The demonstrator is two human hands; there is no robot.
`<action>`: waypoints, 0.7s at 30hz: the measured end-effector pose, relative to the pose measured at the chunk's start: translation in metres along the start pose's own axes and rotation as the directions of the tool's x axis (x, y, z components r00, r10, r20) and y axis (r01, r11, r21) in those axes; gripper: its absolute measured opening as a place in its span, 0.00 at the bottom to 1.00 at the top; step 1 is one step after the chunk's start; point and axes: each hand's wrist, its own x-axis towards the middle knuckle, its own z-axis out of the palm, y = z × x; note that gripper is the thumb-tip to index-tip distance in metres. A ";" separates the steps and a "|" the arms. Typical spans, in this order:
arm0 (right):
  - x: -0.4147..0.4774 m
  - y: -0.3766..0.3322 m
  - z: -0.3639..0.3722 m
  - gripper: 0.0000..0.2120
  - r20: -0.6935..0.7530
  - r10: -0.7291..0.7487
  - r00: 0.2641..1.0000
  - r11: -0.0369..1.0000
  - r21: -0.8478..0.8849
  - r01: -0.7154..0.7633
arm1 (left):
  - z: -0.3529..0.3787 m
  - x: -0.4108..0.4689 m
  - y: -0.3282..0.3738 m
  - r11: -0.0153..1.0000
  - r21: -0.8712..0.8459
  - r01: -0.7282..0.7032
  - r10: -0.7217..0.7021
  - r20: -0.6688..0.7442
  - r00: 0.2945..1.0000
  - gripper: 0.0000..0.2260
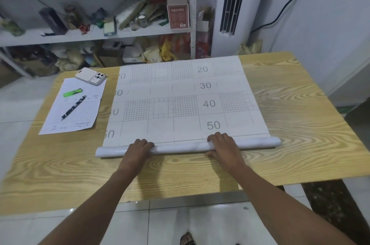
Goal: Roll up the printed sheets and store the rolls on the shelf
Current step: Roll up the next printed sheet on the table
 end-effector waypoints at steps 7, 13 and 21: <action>0.002 0.002 -0.002 0.15 0.025 0.002 1.000 1.000 0.027 -0.002 | -0.004 0.001 0.003 0.998 -0.029 0.061 -0.060 0.038 0.998 0.18; 0.004 0.003 -0.002 0.11 0.037 0.013 0.999 0.999 -0.031 -0.012 | -0.008 0.002 0.007 0.999 0.019 0.046 -0.048 0.137 0.989 0.19; 0.005 0.003 -0.005 0.14 0.046 0.008 0.999 0.999 -0.043 -0.006 | -0.014 0.004 0.010 0.996 -0.077 0.049 -0.037 0.146 0.989 0.15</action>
